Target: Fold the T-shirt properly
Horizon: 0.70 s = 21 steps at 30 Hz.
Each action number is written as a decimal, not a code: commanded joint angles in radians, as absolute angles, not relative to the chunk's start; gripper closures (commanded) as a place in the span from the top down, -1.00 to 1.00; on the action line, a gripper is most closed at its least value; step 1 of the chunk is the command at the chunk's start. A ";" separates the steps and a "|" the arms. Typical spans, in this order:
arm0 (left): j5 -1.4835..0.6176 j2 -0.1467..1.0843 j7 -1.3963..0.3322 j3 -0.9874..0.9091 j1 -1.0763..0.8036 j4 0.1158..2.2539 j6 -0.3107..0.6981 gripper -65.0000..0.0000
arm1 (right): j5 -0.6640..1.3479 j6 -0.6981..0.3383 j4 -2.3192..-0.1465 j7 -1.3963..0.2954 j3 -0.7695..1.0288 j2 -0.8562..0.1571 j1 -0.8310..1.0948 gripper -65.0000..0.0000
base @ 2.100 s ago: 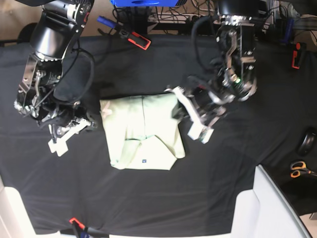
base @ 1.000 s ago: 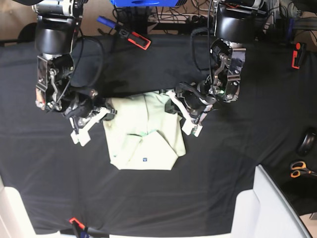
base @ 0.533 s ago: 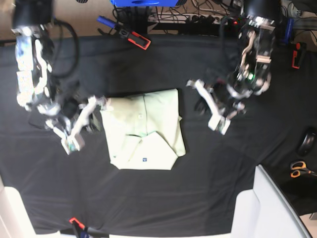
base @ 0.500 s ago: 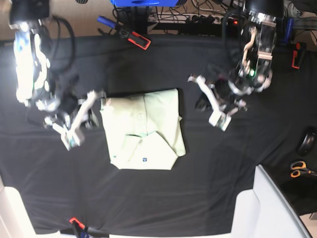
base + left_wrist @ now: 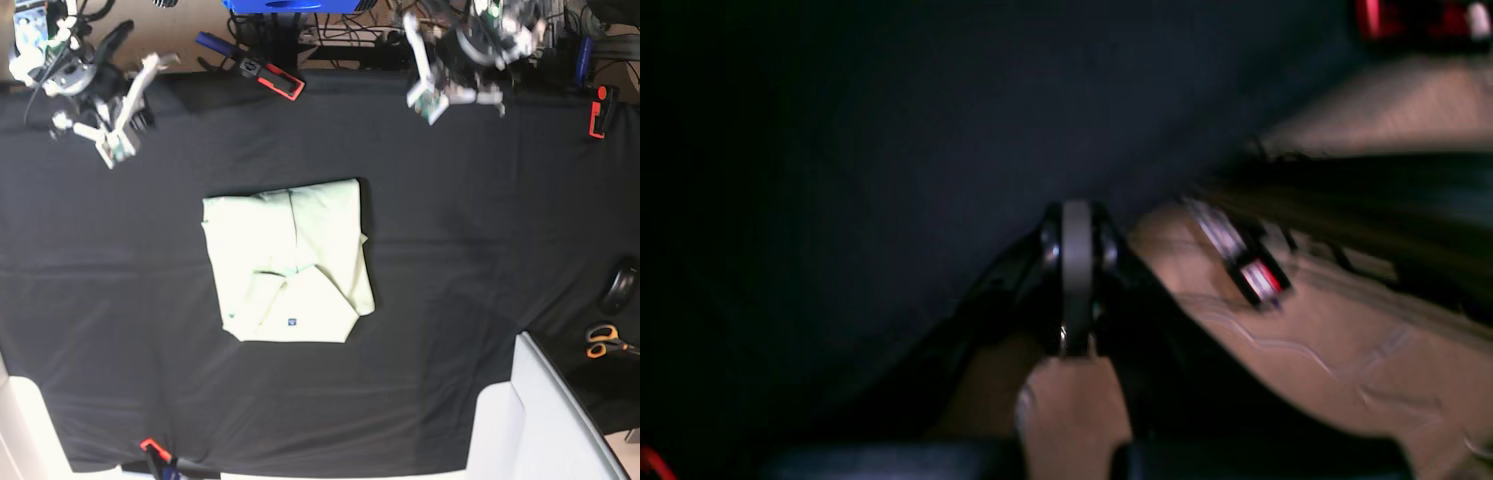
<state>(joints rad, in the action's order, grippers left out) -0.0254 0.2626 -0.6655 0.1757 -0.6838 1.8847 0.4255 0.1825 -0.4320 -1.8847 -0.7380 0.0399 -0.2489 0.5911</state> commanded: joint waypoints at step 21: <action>-0.030 0.193 -0.513 0.176 -0.427 0.898 0.424 -1.00 | 0.191 -0.435 -0.826 -0.510 -0.090 -0.148 0.443 -0.98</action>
<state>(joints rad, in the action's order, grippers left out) -0.0319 0.1856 -0.5003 0.1776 -0.4210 0.8825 0.4217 0.1974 -0.4259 -0.8085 -0.4839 -0.0914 -0.1444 0.4267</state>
